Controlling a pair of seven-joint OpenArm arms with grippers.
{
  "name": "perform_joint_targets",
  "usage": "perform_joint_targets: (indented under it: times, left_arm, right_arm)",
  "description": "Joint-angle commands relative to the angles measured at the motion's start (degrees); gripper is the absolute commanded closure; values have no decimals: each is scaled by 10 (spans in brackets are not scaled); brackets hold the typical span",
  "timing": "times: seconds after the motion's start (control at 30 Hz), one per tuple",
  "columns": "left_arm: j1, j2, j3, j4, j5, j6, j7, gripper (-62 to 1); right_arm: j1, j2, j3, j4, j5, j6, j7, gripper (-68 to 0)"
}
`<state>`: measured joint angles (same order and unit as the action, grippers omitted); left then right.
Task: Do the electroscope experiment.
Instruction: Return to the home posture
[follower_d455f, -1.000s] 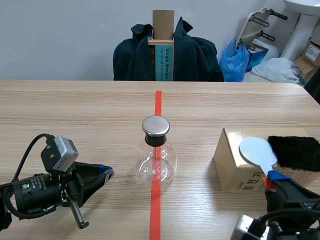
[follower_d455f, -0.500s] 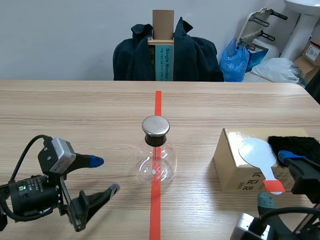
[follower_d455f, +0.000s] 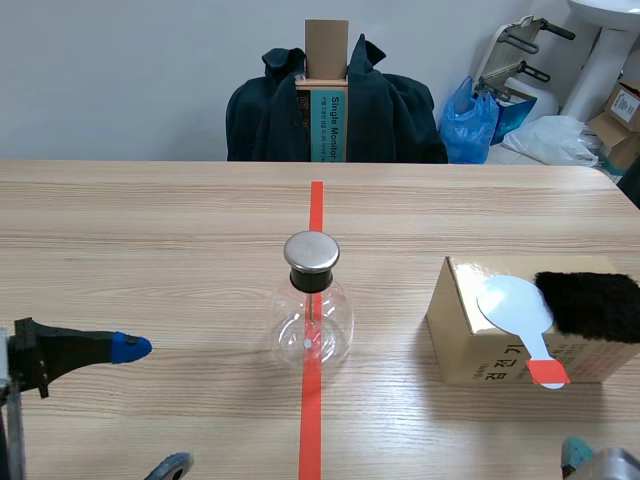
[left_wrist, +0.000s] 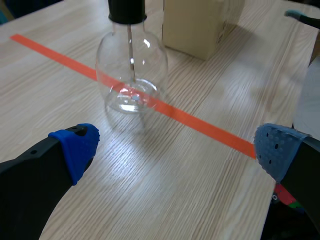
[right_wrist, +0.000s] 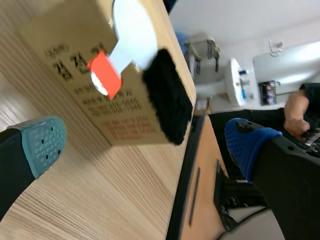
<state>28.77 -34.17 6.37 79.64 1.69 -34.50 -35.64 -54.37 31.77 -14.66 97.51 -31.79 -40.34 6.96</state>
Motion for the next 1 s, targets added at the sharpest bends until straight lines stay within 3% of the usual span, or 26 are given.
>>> perform_joint_targets:
  times: [0.0, 0.13, 0.27, 0.4, 0.6, 0.77, 0.87, 0.97]
  left_arm:
    - [21, -3, -4, 24, -12, 14, -7, -623]
    - [75, -5, -28, 80, -11, 45, -3, -623]
    - [108, -5, -40, 111, -12, 50, -3, -623]
    - [110, 0, -39, 116, -16, 61, 13, -623]
    - [110, 0, -39, 116, -30, 66, 23, -623]
    - [110, 0, -39, 116, -30, 66, 23, -623]
    - [110, 0, -39, 116, -31, 66, 23, -623]
    - [110, 0, -39, 116, -33, 66, 23, -623]
  right_arm:
    - [-10, 32, 18, 16, 43, 31, 16, -679]
    - [-21, 73, 42, 51, 191, 133, 61, -679]
    - [2, 76, 83, 69, 343, 215, 136, -679]
    - [19, 76, 138, 92, 449, 307, 181, -679]
    - [43, 76, 238, 122, 522, 452, 187, -679]
    - [79, 76, 310, 123, 553, 571, 153, -679]
    - [102, 76, 325, 124, 576, 598, 130, -679]
    - [119, 76, 326, 124, 584, 601, 120, -679]
